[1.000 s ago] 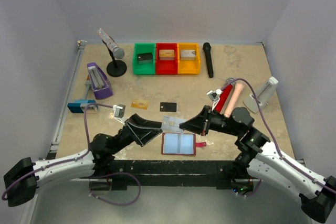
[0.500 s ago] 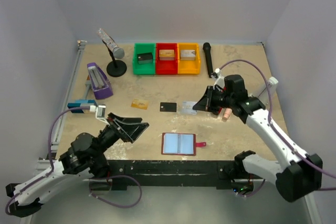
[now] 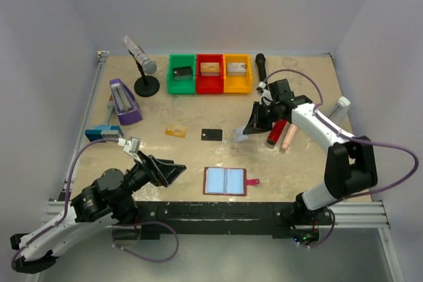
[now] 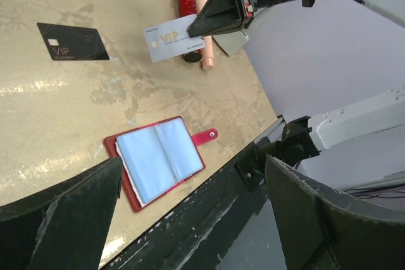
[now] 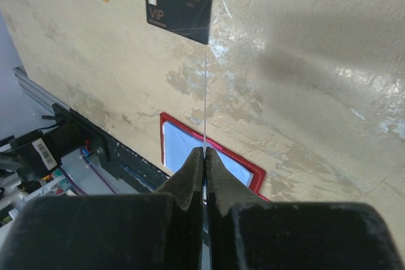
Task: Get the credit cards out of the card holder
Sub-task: Place the credit card at the center of the board.
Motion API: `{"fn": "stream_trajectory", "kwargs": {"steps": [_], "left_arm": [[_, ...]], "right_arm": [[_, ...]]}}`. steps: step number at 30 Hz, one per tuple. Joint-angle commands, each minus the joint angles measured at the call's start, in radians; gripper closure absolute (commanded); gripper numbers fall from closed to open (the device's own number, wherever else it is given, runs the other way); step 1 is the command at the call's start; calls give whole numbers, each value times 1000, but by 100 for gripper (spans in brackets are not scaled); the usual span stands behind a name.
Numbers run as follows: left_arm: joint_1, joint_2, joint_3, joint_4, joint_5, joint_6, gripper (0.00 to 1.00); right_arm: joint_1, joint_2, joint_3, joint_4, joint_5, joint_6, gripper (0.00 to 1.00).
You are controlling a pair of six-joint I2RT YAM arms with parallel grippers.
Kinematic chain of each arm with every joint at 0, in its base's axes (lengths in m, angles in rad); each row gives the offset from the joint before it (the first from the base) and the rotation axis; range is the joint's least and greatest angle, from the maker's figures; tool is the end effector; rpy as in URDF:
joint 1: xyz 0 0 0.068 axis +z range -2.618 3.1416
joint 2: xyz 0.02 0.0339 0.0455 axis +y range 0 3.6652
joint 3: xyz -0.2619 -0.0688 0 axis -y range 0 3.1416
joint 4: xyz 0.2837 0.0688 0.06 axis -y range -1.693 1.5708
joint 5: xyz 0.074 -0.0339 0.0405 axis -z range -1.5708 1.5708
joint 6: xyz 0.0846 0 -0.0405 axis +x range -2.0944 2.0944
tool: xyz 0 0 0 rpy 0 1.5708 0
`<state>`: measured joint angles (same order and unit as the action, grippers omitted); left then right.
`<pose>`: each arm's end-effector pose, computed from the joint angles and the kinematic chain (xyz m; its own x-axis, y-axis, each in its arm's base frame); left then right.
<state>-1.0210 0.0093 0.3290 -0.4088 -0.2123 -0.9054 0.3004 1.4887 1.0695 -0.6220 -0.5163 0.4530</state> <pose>0.1012 -0.1311 0.2481 -0.5981 -0.4957 -0.6297 0.4103 0.4855 -0.7720 0.3283 0.1454 0.1865 -0.9581 0.1017 -0.2678 -0.0848 0.7923 0.6042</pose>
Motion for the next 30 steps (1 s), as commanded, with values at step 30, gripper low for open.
{"fn": "stream_trajectory", "kwargs": {"steps": [30], "left_arm": [[4,55,-42,-13,27,3,0]], "right_arm": [[-58,326,185,-38,-19,-71,92]]}}
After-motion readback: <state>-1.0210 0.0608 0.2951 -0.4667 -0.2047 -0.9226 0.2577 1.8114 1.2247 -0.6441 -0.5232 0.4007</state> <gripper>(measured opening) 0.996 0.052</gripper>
